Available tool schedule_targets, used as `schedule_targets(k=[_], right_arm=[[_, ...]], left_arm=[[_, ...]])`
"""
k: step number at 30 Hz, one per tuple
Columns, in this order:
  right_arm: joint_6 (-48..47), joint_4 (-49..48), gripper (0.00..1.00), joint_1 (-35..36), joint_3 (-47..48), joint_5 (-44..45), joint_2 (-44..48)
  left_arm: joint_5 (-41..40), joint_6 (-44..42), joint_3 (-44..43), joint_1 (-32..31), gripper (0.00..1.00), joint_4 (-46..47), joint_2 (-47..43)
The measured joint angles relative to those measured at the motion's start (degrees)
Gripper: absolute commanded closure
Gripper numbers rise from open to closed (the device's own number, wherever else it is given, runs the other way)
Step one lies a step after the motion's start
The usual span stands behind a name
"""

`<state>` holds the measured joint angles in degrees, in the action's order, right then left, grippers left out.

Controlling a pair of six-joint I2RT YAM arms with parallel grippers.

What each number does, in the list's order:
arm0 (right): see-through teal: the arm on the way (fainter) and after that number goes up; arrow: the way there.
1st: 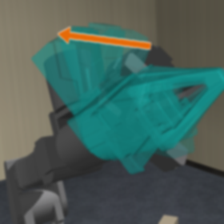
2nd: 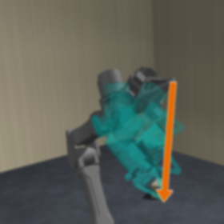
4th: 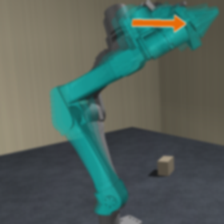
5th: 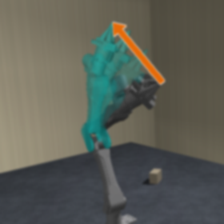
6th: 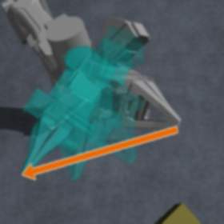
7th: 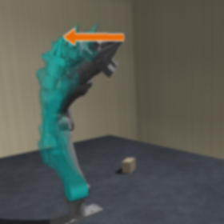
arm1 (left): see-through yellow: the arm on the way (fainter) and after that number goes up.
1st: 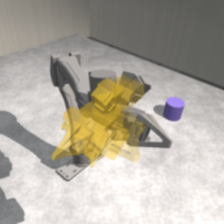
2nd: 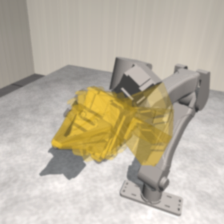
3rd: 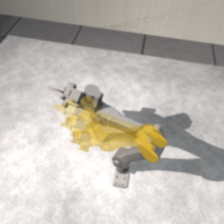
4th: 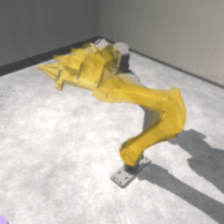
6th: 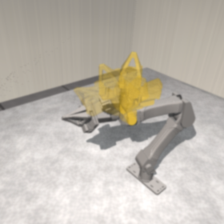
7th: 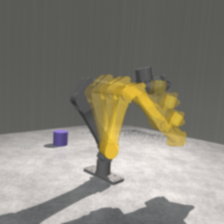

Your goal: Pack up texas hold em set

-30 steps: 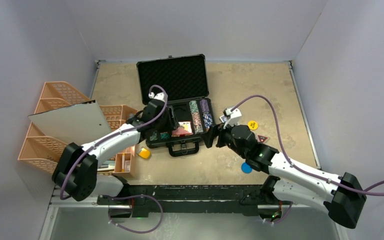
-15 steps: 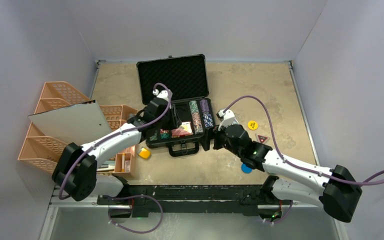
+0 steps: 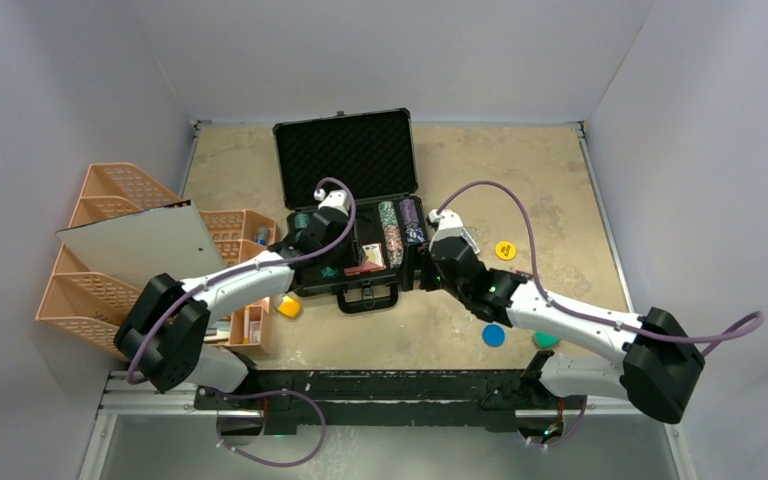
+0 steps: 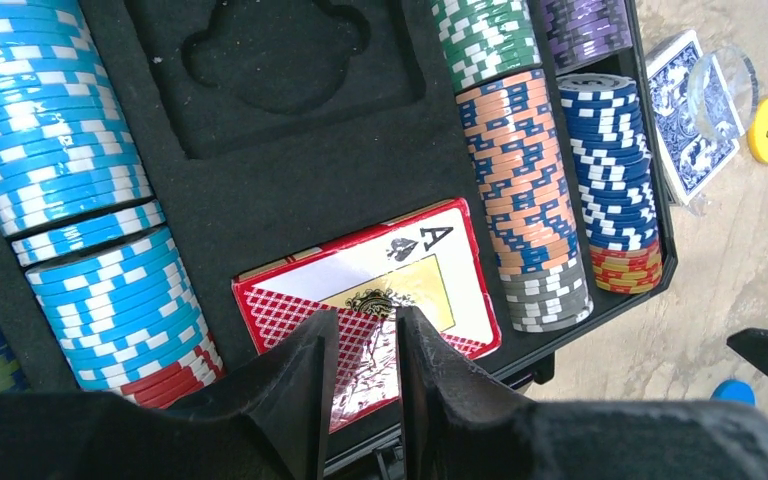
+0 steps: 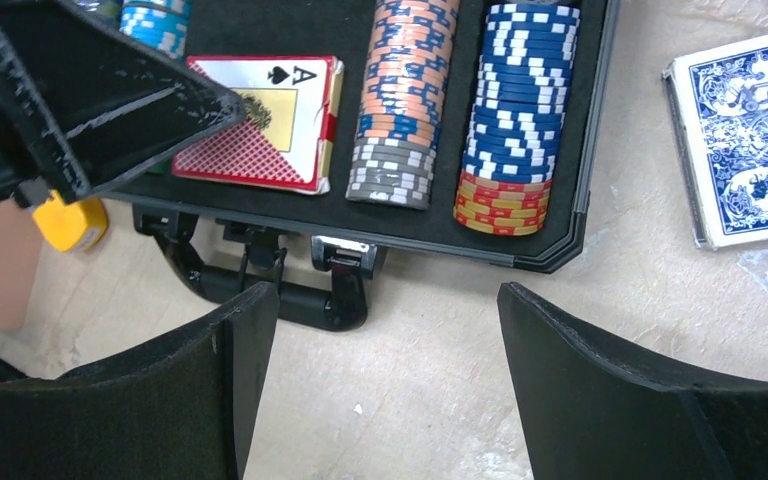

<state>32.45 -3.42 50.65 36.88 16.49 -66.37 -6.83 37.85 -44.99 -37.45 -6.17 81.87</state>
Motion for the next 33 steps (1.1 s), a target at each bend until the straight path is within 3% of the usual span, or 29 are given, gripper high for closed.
schedule_targets(k=[4, 7, 11, 16, 23, 27, 33], right_arm=[[0.87, 4.35, 0.15, -1.38, 4.17, 1.14, -3.37], [1.55, 7.41, 0.14, -4.59, 6.36, 1.70, -3.76], [1.88, 9.75, 0.13, -12.39, 7.61, 2.34, -3.50], [-0.35, 13.11, 0.11, -18.93, 9.57, 3.69, -6.34], [-4.96, 13.88, 0.01, -25.70, 13.62, 3.39, -17.84], [-8.07, 13.90, 0.01, -25.92, 15.82, 3.28, -23.39], [-13.03, 13.77, 0.01, -26.05, 15.89, 0.61, -24.13]], left_arm=[[-0.28, -0.11, 1.14, -0.20, 0.62, 1.51, -1.16], [-0.52, -1.05, 1.14, -0.20, 0.48, -0.76, -3.61], [0.20, -2.08, 0.11, -0.20, 0.32, -4.74, -12.20], [0.52, -3.17, -3.02, -0.20, 0.19, -8.00, -24.39], [-1.77, -5.01, -4.31, -0.20, 0.16, -13.68, -34.16], [-2.47, -6.29, -4.31, -0.20, 0.16, -16.26, -33.88], [-2.43, -7.50, -4.28, -0.20, 0.16, -18.38, -31.95]])
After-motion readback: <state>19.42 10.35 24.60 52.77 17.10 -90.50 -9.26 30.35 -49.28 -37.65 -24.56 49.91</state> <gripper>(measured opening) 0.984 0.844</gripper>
